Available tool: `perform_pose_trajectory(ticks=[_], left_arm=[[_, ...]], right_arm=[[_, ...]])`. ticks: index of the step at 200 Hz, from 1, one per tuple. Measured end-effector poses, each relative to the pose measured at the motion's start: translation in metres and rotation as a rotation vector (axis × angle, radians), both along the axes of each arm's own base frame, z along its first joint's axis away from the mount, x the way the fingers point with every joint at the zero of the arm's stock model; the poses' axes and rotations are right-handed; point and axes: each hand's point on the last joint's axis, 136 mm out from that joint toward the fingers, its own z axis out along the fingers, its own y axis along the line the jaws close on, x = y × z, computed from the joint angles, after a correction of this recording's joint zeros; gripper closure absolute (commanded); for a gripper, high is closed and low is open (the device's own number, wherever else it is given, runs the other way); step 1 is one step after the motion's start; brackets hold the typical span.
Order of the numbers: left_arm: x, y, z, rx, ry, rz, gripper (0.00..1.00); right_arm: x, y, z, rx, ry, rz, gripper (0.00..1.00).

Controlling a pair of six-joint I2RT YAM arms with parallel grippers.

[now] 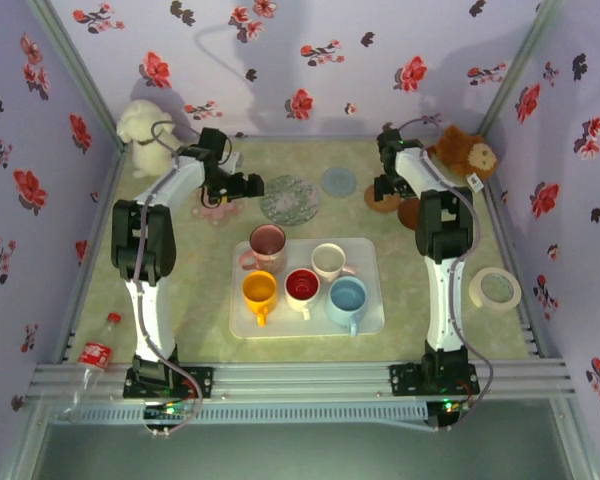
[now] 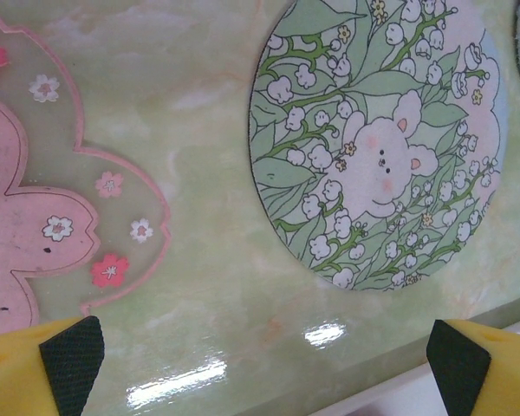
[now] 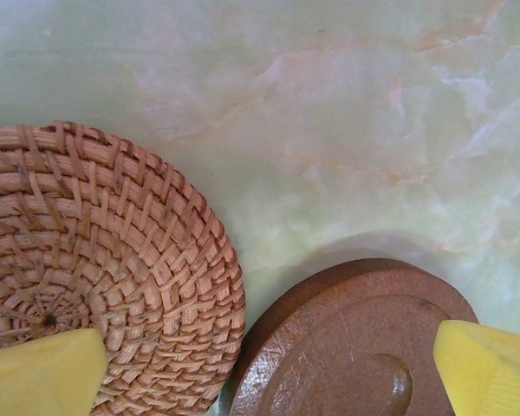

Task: Place the cup by the coaster

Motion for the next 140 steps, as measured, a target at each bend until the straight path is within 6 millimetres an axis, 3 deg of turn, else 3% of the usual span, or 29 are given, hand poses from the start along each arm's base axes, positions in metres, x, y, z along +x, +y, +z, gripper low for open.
perform_pose_trajectory(ticks=[29, 84, 96, 110, 125, 140], left_arm=[[0.000, 0.000, 0.000, 0.000, -0.001, 0.000, 0.01], [-0.001, 0.002, 0.003, 0.005, -0.008, 0.003, 0.01], [-0.001, 0.002, 0.005, 0.005, -0.010, 0.003, 0.01], [-0.001, 0.002, 0.005, 0.005, -0.011, 0.003, 0.01], [-0.003, 0.002, 0.004, 0.005, -0.009, 0.003, 0.01], [-0.005, 0.002, 0.003, 0.006, -0.005, 0.003, 0.01]], right_arm=[[0.012, 0.016, 0.012, 0.080, -0.041, 0.013, 0.01], [0.056, 0.085, 0.066, 0.243, -0.231, 0.126, 0.03], [0.066, 0.099, 0.075, 0.276, -0.269, 0.147, 0.14], [0.075, 0.112, 0.075, 0.312, -0.291, 0.167, 0.36], [0.078, 0.121, 0.063, 0.347, -0.280, 0.185, 0.60], [0.080, 0.129, 0.044, 0.380, -0.254, 0.196, 0.73]])
